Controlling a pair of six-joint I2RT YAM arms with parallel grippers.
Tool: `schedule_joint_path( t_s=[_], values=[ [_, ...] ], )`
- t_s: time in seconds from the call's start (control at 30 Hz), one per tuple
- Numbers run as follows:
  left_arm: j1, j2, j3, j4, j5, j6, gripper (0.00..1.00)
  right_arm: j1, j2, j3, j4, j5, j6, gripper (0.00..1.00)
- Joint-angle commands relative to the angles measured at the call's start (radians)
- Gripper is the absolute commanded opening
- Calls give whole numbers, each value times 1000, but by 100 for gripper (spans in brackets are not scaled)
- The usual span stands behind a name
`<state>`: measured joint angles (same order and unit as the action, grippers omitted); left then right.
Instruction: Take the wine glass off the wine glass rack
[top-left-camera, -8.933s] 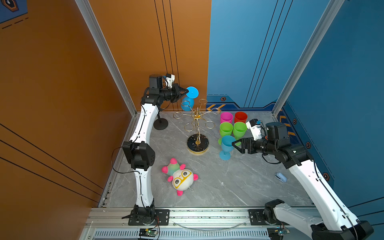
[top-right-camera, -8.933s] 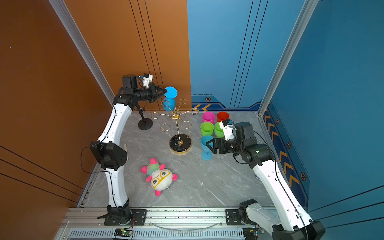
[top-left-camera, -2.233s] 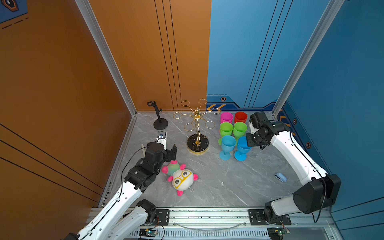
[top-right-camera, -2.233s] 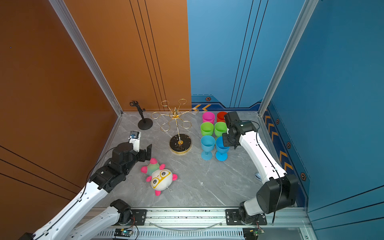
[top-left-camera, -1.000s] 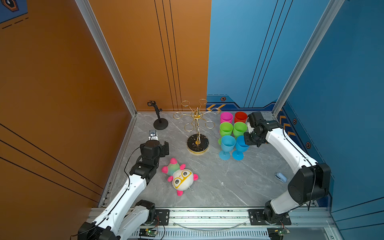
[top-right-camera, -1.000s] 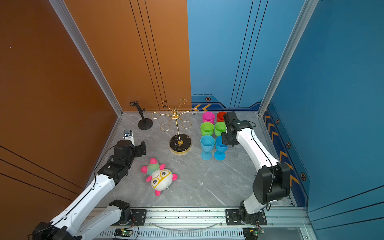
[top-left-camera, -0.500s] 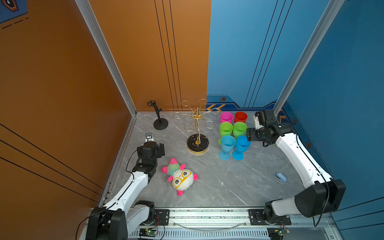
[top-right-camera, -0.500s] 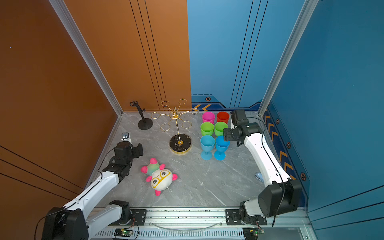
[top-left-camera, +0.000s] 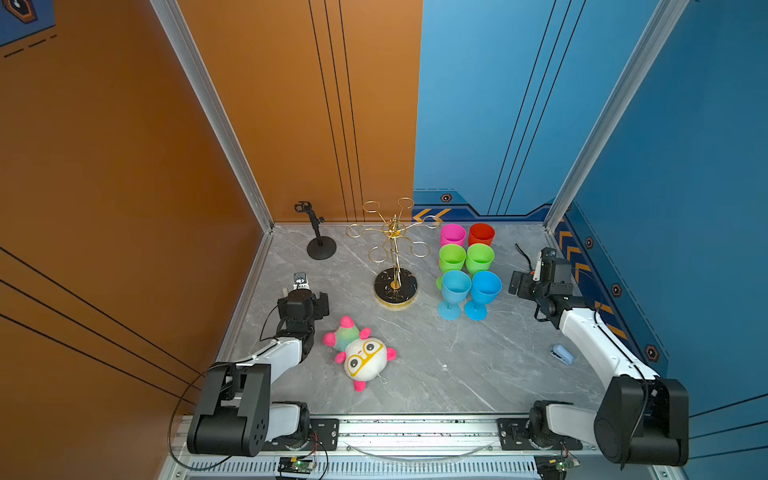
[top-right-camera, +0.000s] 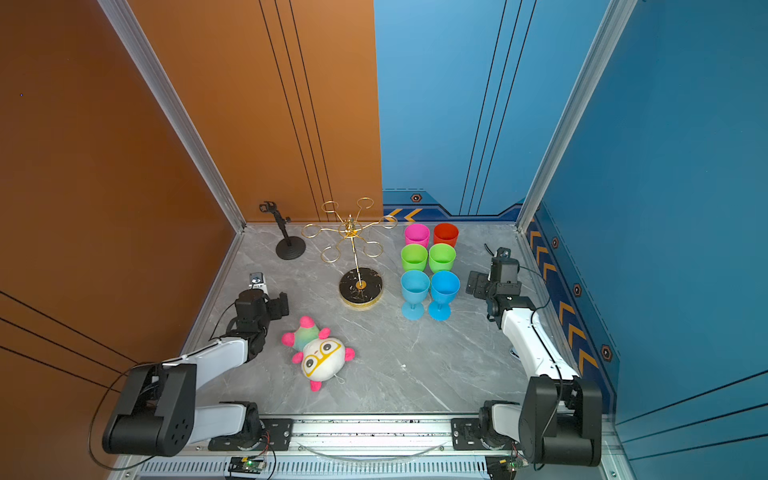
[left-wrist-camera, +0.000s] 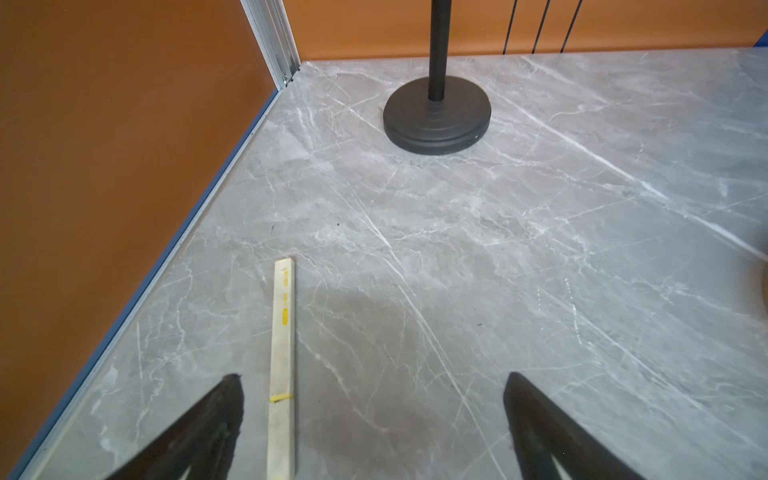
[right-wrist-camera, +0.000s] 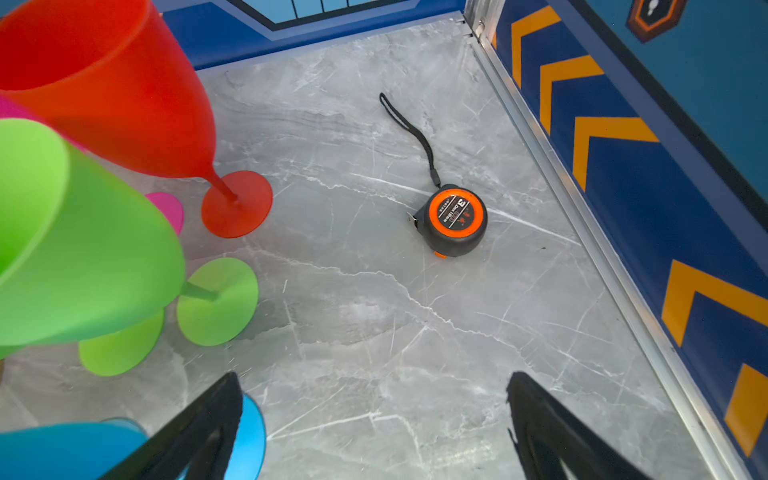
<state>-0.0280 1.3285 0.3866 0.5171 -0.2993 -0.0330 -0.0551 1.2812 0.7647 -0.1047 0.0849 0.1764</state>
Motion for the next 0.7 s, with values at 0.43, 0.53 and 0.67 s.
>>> schedule_joint_path(
  t_s=[0.43, 0.53, 0.67],
  values=[
    [10, 242, -44, 493, 126, 14, 98, 76, 168, -254, 656, 108, -98, 100],
    [5, 232, -51, 487, 130, 24, 98, 77, 182, -282, 729, 80, -95, 100],
    [13, 236, -38, 467, 133, 19, 98, 84, 272, -428, 1097, 71, -107, 100]
  ],
)
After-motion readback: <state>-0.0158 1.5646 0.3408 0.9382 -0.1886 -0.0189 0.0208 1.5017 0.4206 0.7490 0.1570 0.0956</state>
